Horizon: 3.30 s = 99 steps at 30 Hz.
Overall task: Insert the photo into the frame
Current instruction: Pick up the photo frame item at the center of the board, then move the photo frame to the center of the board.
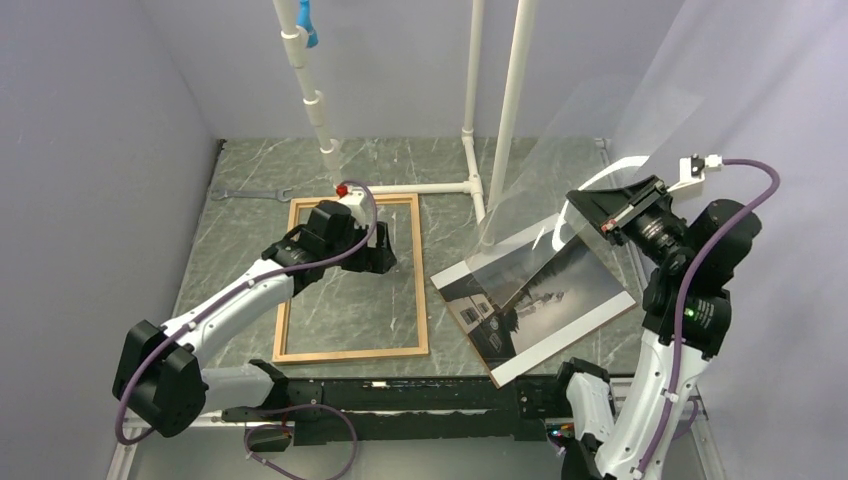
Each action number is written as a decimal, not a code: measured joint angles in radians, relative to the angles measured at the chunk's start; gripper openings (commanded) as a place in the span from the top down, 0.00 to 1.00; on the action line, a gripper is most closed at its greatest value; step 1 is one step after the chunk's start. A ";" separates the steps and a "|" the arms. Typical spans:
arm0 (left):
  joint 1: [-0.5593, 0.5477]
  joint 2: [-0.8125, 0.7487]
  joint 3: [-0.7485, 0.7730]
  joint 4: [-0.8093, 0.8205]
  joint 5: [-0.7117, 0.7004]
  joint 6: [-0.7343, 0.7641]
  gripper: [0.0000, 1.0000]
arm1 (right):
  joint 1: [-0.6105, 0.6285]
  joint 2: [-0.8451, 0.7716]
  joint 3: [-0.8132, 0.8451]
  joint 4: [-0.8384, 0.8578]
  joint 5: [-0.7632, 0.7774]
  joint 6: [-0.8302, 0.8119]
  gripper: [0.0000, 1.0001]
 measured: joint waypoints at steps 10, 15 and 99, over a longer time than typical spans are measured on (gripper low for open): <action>0.040 -0.023 -0.017 -0.020 0.024 0.000 0.04 | 0.039 0.072 0.129 0.406 -0.176 0.170 1.00; 0.041 -0.023 -0.018 -0.030 0.024 0.002 0.03 | 0.046 0.105 0.134 0.725 -0.266 0.324 1.00; 0.462 0.024 -0.101 -0.375 -0.352 -0.077 0.05 | 0.694 0.115 -0.367 0.331 0.457 -0.079 1.00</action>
